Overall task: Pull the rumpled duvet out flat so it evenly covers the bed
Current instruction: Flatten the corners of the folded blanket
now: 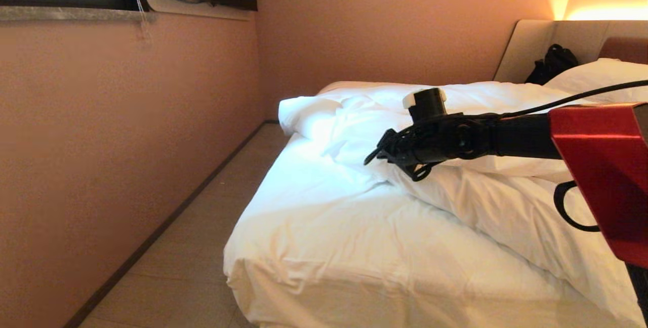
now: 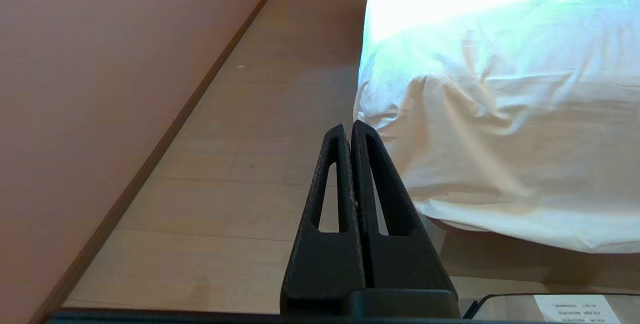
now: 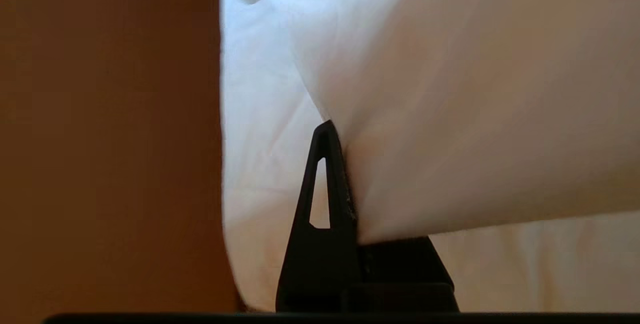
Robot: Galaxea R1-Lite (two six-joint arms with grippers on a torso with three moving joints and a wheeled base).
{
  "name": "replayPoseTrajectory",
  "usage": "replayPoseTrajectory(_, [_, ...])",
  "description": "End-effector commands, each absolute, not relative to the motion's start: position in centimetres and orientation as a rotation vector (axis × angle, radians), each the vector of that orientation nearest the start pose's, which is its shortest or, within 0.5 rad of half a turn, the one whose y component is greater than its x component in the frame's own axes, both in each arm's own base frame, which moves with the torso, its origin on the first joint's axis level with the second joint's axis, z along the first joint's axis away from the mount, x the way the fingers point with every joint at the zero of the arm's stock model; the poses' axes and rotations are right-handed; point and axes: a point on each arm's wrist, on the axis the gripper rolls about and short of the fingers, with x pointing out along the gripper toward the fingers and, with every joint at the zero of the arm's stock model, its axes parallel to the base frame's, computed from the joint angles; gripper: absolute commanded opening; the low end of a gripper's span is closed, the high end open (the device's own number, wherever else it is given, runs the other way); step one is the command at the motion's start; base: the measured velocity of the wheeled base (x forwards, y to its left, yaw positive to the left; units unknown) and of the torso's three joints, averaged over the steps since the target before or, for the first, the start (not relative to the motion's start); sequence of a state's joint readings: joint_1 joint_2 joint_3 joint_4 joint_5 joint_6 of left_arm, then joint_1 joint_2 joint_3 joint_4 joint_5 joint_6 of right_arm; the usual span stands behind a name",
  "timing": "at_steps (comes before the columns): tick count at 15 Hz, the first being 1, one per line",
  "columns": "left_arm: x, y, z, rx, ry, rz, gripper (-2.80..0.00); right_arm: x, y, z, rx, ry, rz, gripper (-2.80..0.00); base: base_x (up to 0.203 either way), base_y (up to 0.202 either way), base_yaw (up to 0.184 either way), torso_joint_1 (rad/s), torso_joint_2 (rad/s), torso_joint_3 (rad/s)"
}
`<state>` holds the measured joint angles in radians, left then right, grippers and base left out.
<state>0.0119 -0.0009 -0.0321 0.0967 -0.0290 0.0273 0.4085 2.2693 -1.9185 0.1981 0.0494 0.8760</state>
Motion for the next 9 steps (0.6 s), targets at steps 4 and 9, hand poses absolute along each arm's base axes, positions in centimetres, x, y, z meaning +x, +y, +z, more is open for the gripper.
replayPoseTrajectory(4, [-2.6,-0.1,7.4,0.026,0.064,-0.018,-2.80,40.1,21.0,22.6,0.744,0.654,0.281,-2.80,0.000,0.000,0.000,0.000,0.00,0.000])
replayPoseTrajectory(9, [-2.6,-0.1,7.4,0.026,0.065,-0.018,-2.80,37.5,25.5,22.9,0.709,0.682,0.399,-2.80,0.000,0.000,0.000,0.000,0.00,0.000])
